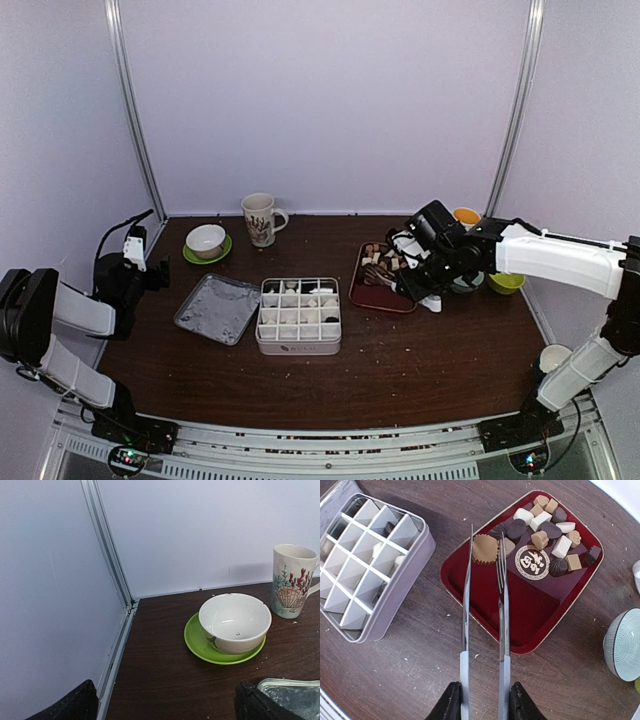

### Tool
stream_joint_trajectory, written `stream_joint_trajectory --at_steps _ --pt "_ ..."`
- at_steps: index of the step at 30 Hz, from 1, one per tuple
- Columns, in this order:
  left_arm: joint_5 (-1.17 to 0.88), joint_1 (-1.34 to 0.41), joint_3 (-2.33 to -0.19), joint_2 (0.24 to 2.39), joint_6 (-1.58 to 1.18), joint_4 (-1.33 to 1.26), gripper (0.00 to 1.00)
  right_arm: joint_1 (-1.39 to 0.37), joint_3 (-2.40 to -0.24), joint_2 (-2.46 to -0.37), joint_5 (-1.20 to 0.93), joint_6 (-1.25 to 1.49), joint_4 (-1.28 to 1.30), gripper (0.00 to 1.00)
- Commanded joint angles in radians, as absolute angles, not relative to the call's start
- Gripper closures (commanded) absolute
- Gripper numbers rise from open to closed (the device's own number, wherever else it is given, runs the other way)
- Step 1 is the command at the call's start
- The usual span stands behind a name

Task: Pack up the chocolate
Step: Pick up the fake chocolate from the plate.

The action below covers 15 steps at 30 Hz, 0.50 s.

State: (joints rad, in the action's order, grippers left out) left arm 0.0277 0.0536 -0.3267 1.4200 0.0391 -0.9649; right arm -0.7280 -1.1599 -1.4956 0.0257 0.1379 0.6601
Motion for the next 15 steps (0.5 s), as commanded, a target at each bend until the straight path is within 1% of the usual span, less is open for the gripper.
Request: stream_joint_trajectory --at_steps 1,15 --pt "0.037 0.061 -0.341 1.425 0.029 -0.992 0.02 -0.724 -1.135 -1.445 -0.07 0.132 0.616 0.82" --pt "0.037 0.061 -0.341 1.425 0.031 -0.991 0.02 -0.762 -1.045 -1.319 -0.328 0.175 0.445 0.83"
